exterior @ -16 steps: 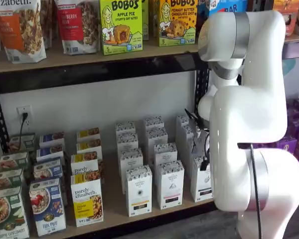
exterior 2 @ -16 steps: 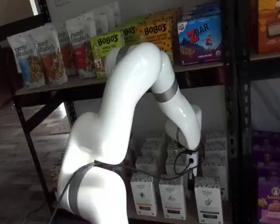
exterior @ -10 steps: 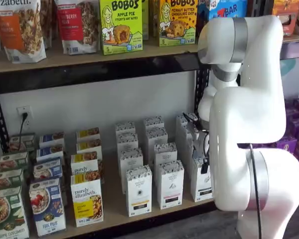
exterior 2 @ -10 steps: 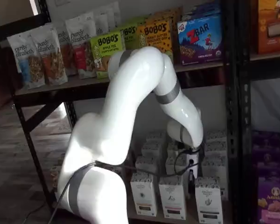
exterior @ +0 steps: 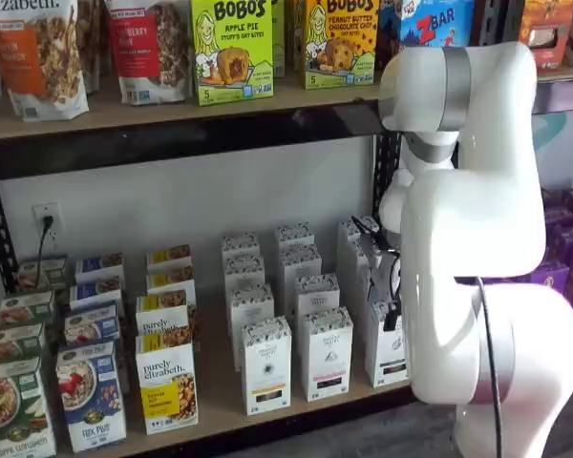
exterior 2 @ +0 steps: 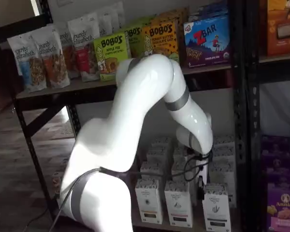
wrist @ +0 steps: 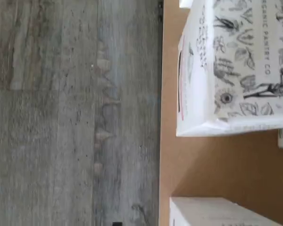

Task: Pick up the white box with a green strip in the middle, on the bottom shelf, the sixth box from the left

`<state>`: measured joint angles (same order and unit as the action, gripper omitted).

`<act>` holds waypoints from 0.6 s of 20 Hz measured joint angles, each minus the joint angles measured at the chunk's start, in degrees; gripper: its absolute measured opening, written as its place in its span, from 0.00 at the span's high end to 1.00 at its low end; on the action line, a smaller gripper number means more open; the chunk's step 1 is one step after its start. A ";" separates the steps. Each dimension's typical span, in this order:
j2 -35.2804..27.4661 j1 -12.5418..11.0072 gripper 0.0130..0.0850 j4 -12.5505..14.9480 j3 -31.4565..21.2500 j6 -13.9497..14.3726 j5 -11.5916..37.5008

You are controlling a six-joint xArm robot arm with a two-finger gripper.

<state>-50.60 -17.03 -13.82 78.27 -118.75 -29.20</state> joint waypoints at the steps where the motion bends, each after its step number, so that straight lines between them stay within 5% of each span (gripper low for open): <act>1: -0.73 -0.11 0.00 0.48 1.03 0.35 -0.26; 12: -7.20 -0.51 0.00 4.07 10.18 3.33 -2.27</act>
<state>-57.81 -17.54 -9.75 88.45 -115.42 -31.47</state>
